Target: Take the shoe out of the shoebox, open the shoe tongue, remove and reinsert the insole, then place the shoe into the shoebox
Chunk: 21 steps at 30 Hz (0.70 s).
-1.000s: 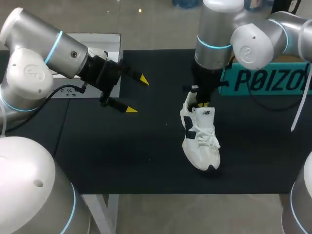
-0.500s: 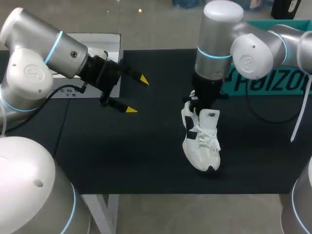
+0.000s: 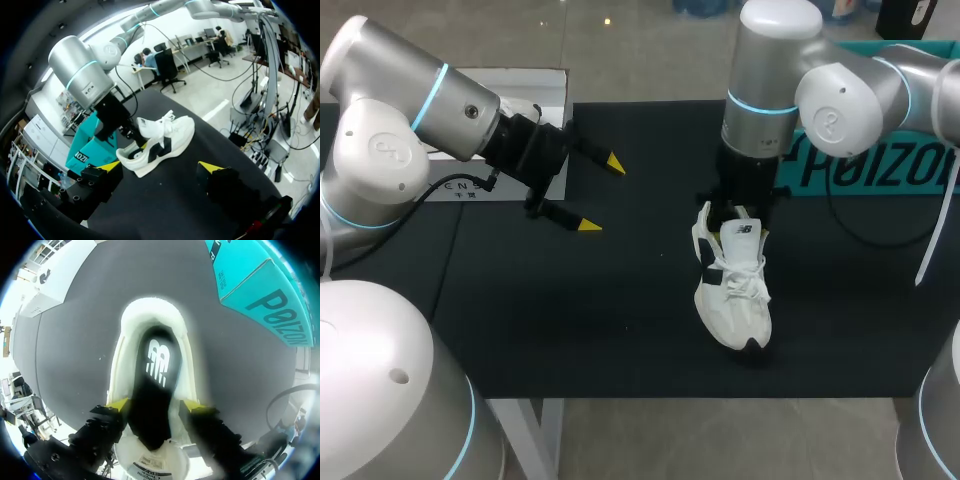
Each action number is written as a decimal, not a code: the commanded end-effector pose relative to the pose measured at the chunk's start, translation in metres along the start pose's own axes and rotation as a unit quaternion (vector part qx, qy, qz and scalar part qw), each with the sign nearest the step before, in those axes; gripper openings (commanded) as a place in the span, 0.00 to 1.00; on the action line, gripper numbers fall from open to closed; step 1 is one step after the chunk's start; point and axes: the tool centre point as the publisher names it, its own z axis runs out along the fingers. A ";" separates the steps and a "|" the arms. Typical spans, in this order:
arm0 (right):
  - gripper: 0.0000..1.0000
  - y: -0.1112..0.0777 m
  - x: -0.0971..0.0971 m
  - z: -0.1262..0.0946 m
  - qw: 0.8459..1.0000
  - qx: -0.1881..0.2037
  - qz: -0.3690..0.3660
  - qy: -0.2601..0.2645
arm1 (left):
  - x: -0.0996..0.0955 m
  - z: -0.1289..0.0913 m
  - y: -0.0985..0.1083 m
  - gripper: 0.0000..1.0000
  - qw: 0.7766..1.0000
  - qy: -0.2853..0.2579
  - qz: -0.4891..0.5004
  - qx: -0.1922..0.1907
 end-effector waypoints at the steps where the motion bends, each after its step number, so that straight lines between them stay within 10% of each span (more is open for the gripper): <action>1: 1.00 0.002 0.003 -0.004 1.000 0.000 -0.003 -0.005 | 0.000 0.000 0.000 1.00 1.000 0.001 0.000 -0.001; 15: 1.00 0.018 0.000 -0.071 0.997 -0.072 -0.011 -0.025 | 0.000 0.000 0.000 1.00 1.000 0.001 0.000 -0.001; 21: 1.00 -0.002 -0.008 -0.106 0.996 -0.086 -0.004 -0.028 | 0.000 0.000 0.000 1.00 1.000 0.001 0.000 -0.001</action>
